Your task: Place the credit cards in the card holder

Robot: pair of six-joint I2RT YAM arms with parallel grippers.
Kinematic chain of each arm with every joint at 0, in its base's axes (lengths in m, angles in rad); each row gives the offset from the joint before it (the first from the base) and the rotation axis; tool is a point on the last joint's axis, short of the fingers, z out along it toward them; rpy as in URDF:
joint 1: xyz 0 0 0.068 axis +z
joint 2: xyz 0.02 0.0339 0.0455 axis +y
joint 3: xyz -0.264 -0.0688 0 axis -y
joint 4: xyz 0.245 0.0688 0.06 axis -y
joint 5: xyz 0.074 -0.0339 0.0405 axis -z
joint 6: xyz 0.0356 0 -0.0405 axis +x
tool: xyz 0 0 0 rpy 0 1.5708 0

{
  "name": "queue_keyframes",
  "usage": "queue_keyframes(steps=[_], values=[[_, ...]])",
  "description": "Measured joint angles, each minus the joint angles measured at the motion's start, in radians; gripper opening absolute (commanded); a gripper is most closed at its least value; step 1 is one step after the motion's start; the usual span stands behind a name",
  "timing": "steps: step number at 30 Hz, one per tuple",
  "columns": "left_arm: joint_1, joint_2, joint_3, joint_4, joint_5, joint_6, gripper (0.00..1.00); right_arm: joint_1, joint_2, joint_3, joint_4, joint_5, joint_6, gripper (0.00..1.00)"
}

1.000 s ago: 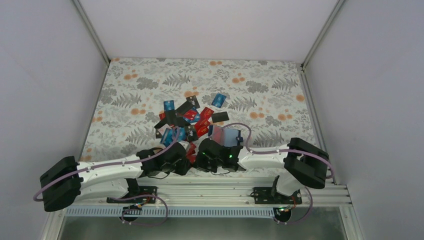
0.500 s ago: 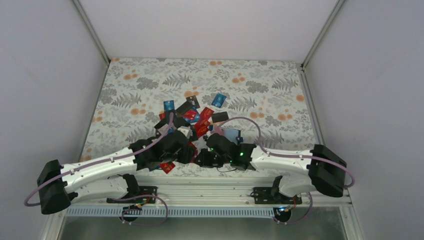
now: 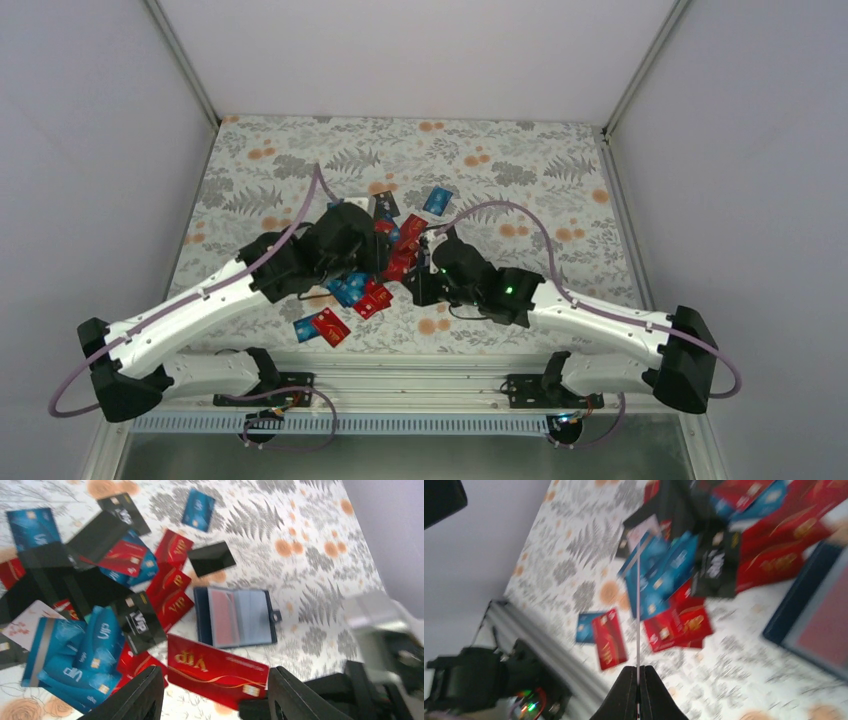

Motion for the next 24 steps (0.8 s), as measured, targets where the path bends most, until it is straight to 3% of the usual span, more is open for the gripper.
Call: queue_keyframes(steps=[7, 13, 24], values=[[0.16, 0.088, 0.132, -0.012, 0.043, -0.009, 0.55, -0.044, -0.009, 0.067, -0.025, 0.23, -0.203, 0.04], [0.282, 0.132, 0.168, 0.058, 0.182, -0.005, 0.55, -0.08, -0.006, 0.078, 0.015, 0.362, -0.372, 0.04], [0.432, 0.257, 0.163, 0.192, 0.496, -0.072, 0.54, -0.121, 0.001, -0.047, 0.309, 0.521, -0.762, 0.04]])
